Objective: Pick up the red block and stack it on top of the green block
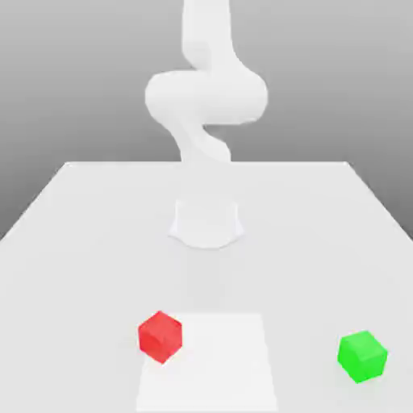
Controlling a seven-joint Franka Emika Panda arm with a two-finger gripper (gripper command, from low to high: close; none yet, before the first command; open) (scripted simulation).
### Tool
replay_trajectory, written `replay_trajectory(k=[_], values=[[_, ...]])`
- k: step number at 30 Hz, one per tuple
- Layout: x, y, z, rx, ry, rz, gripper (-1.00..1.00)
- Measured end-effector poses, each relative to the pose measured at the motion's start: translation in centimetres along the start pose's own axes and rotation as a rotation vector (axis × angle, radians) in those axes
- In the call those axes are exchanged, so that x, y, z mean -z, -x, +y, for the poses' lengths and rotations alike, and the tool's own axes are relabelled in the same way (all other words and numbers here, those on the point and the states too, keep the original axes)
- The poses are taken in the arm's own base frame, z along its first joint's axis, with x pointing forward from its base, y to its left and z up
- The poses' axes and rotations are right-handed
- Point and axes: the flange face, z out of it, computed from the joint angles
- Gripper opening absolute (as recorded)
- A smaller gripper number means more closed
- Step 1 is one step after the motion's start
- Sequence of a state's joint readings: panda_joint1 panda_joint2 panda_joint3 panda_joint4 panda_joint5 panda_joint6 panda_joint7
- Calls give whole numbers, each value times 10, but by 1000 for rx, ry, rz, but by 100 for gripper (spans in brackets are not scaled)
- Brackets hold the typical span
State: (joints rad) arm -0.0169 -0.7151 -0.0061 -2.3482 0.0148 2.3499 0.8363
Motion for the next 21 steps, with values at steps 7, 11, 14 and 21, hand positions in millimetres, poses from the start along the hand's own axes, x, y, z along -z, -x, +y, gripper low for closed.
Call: replay_trajectory(k=[7, 11, 14, 21], values=[[-167, 20, 67, -207, 214, -145, 0], [-240, 48, 120, -319, 343, -206, 0], [-284, 75, 166, -400, 446, -243, 0], [-351, 141, 268, -553, 656, -290, 0]])
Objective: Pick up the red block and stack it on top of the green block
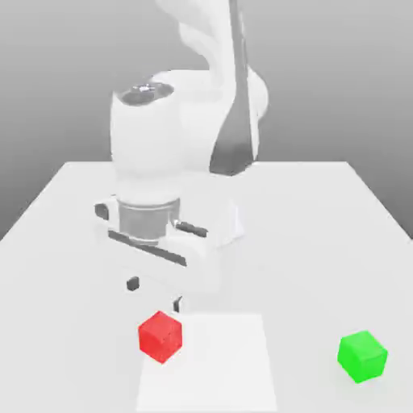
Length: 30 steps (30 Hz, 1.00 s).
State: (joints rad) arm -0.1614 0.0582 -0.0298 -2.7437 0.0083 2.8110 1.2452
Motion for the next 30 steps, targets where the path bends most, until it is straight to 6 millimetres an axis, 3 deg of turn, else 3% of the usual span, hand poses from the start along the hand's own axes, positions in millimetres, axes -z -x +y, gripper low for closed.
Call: replay_trajectory(k=[4, 5, 12, 18, 25, 30], values=[[-42, 1, 2, -3, 8, -1, 0], [-53, 2, 3, -4, 9, -1, -100], [-55, 2, 3, -3, 8, -1, -100], [-2, 2, 3, -3, 8, -1, -100], [18, 121, -50, 473, 14, 4, -100], [30, 222, -68, 829, 13, 0, -100]])
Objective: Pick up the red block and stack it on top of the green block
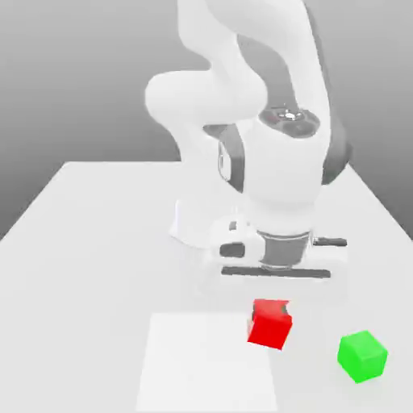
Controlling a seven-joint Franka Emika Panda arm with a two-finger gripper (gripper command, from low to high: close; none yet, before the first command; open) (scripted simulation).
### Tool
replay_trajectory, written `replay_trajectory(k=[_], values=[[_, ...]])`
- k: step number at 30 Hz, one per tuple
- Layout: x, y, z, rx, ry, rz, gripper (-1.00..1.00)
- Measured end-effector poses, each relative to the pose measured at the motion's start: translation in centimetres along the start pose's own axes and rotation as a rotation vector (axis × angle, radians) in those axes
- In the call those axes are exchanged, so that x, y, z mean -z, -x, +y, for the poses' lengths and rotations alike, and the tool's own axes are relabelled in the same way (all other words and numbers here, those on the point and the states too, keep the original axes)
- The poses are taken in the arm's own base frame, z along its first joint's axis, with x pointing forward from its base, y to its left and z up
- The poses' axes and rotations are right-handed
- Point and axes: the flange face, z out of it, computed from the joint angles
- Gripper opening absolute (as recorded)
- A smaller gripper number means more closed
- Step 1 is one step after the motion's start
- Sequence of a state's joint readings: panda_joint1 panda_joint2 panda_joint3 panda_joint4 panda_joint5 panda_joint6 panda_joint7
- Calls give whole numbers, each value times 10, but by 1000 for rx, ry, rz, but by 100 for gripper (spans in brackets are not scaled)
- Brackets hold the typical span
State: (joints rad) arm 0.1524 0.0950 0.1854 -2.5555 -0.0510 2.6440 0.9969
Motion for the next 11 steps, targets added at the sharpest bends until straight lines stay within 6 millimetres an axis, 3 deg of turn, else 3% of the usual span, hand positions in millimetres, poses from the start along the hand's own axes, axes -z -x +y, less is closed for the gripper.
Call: replay_trajectory(k=[4, 8, 9, 11], values=[[9, 55, -57, 266, -7, -2, -100], [-31, 65, -67, 314, -9, -1, -100], [-43, 66, -67, 316, -9, -1, 100], [-43, 66, -67, 316, -9, -1, 100]])
